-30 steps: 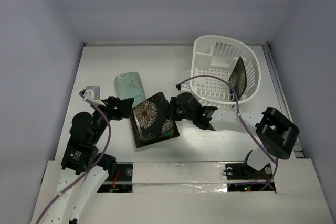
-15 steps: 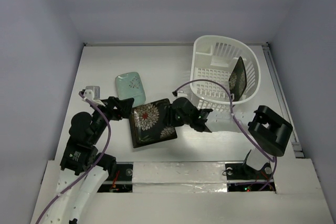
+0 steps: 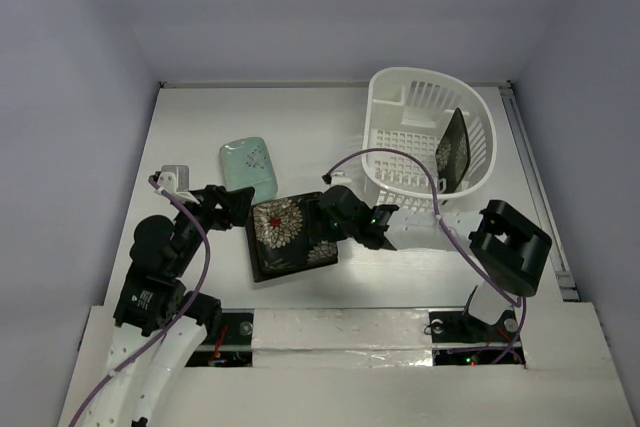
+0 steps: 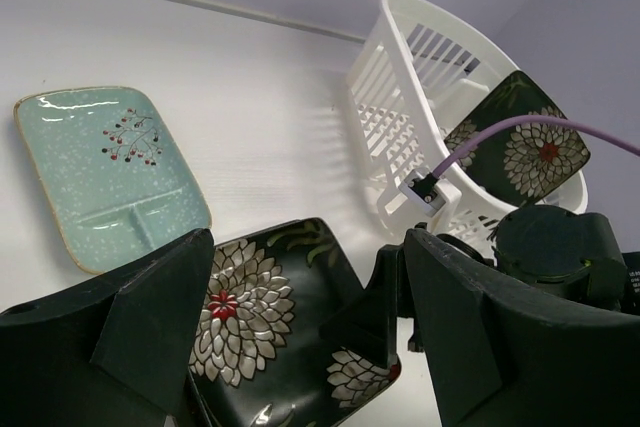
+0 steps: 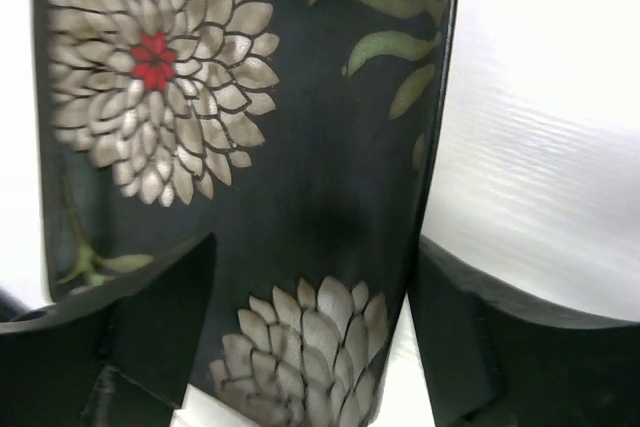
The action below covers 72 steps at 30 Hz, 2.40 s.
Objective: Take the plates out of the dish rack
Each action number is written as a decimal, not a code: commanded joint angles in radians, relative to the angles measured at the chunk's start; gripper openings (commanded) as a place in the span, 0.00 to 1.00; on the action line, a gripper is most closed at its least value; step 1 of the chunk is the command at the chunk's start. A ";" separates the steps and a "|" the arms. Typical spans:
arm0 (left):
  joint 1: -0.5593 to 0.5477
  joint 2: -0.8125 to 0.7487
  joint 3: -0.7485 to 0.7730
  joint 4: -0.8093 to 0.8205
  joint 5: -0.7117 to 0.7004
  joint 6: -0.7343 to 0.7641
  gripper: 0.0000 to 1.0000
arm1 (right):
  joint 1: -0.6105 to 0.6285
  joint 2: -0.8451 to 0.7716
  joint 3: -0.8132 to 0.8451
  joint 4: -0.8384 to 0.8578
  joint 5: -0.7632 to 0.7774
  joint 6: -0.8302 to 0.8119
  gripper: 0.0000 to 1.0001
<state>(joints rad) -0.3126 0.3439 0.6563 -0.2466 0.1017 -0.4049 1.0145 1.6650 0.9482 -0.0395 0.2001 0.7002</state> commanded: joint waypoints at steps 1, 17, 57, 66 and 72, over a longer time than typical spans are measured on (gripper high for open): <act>-0.003 -0.013 0.008 0.036 0.000 0.003 0.74 | 0.006 0.003 0.055 -0.057 0.093 -0.033 0.83; -0.003 -0.031 0.002 0.035 -0.003 0.001 0.73 | 0.026 -0.240 0.133 -0.290 0.232 -0.151 0.77; -0.068 -0.100 0.006 0.024 -0.043 -0.002 0.25 | -0.723 -0.252 0.366 -0.619 0.582 -0.470 0.73; -0.077 -0.106 0.006 0.024 -0.046 -0.002 0.25 | -0.732 -0.180 0.385 -0.632 0.576 -0.502 0.57; -0.077 -0.109 0.006 0.023 -0.048 -0.003 0.26 | -0.732 -0.148 0.392 -0.645 0.578 -0.508 0.38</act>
<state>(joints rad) -0.3851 0.2459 0.6559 -0.2523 0.0620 -0.4061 0.2886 1.5131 1.2896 -0.6735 0.7700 0.2043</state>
